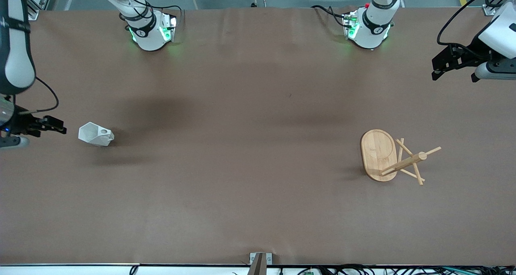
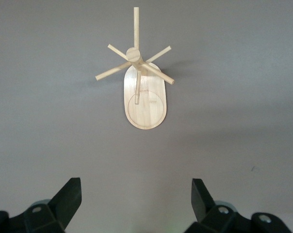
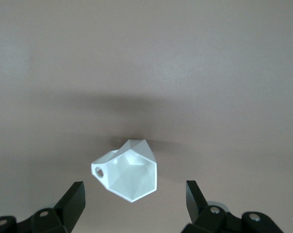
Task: Hang cup on rack
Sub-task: 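Reach the right gripper down to the white cup, then close the right gripper on the white cup and lift it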
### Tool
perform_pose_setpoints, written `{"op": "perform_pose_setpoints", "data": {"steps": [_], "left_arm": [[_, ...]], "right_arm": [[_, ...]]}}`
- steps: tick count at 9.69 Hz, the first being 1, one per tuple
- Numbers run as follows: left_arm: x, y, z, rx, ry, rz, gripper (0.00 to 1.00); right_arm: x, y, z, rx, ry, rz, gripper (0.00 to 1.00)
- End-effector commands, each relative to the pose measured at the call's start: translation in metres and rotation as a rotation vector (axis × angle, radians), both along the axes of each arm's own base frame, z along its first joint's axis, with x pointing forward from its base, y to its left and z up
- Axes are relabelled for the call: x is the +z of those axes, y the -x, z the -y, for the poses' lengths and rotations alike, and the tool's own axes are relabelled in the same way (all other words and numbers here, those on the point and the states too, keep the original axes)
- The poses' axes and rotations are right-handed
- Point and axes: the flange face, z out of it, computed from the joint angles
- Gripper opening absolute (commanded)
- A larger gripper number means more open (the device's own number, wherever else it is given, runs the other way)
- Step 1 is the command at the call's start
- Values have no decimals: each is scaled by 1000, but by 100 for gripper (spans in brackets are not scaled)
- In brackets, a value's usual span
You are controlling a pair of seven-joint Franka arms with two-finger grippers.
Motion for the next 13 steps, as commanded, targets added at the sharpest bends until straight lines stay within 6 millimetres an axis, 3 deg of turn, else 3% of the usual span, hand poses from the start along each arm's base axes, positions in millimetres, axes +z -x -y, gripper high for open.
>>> {"op": "perform_pose_setpoints", "data": {"steps": [1, 2, 6, 7, 9, 10, 11, 13], "left_arm": [[-13, -4, 2, -2, 10, -42, 100], [-13, -3, 0, -2, 9, -44, 100], [-14, 2, 7, -13, 4, -74, 100], [-14, 2, 7, -14, 4, -76, 100], [-14, 3, 7, -14, 4, -76, 100], [-14, 3, 7, -14, 4, -76, 100], [-14, 3, 7, -14, 4, -76, 100], [-14, 3, 8, -16, 4, -76, 100]], "right_arm": [[-46, 9, 19, 29, -13, 1, 90], [-72, 22, 24, 26, -12, 0, 90], [-127, 53, 24, 39, -10, 22, 88], [-130, 54, 23, 41, -11, 19, 80], [-140, 51, 24, 41, -2, 31, 50], [-146, 52, 24, 39, -5, 21, 24], [-147, 51, 20, 44, -7, 19, 10], [-143, 50, 20, 42, -6, 22, 2]]}}
